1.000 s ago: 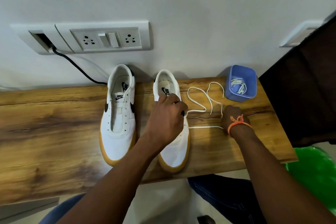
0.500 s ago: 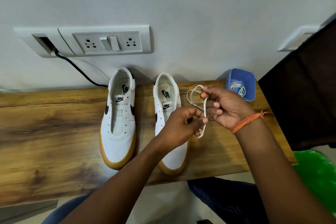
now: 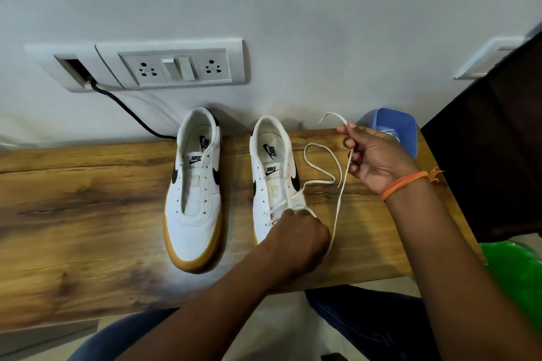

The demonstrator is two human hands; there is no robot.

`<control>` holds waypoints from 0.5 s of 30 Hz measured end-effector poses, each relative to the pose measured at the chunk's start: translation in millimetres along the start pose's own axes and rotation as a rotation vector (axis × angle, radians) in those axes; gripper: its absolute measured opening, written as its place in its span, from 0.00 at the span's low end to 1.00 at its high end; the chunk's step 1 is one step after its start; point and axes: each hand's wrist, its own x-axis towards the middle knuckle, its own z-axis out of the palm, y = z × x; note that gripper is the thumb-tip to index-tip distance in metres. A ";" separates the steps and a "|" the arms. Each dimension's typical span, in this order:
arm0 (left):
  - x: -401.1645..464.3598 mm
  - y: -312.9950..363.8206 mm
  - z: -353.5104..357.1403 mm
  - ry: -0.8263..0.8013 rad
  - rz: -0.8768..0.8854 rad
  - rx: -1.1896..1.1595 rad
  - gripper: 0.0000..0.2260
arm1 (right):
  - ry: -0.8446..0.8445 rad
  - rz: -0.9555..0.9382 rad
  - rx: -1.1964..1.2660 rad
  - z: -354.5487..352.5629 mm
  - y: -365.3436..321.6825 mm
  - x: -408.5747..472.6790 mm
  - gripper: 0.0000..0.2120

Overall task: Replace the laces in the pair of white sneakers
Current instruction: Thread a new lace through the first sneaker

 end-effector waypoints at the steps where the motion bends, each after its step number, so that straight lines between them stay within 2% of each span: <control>1: 1.0 -2.3 -5.0 -0.014 -0.008 -0.082 0.06 | -0.002 -0.020 -0.031 2.4 0.5 -1.5 0.08; 3: 2.7 -10.8 -18.1 -0.020 -0.071 -0.343 0.05 | -0.033 -0.061 -0.077 10.5 0.3 -7.9 0.07; 4: 2.8 -16.8 -25.1 0.030 -0.125 -0.469 0.06 | -0.053 -0.075 -0.094 15.7 1.1 -11.0 0.08; 8: -5.4 -41.0 -56.8 0.446 -0.531 -0.690 0.06 | -0.138 -0.125 -0.215 31.8 9.7 -22.2 0.08; 9: -10.3 -47.9 -61.9 0.518 -0.598 -0.737 0.11 | -0.177 -0.135 -0.269 35.3 11.4 -26.1 0.08; 11: -22.2 -60.7 -67.6 0.521 -0.576 -0.838 0.20 | -0.235 -0.148 -0.417 41.3 14.4 -35.5 0.08; 13: -33.0 -66.0 -71.7 0.424 -0.471 -0.886 0.14 | -0.265 -0.155 -0.471 44.6 19.1 -43.4 0.09; 15: -42.3 -62.3 -72.3 0.314 -0.394 -0.782 0.08 | -0.285 -0.130 -0.419 41.9 21.9 -51.1 0.11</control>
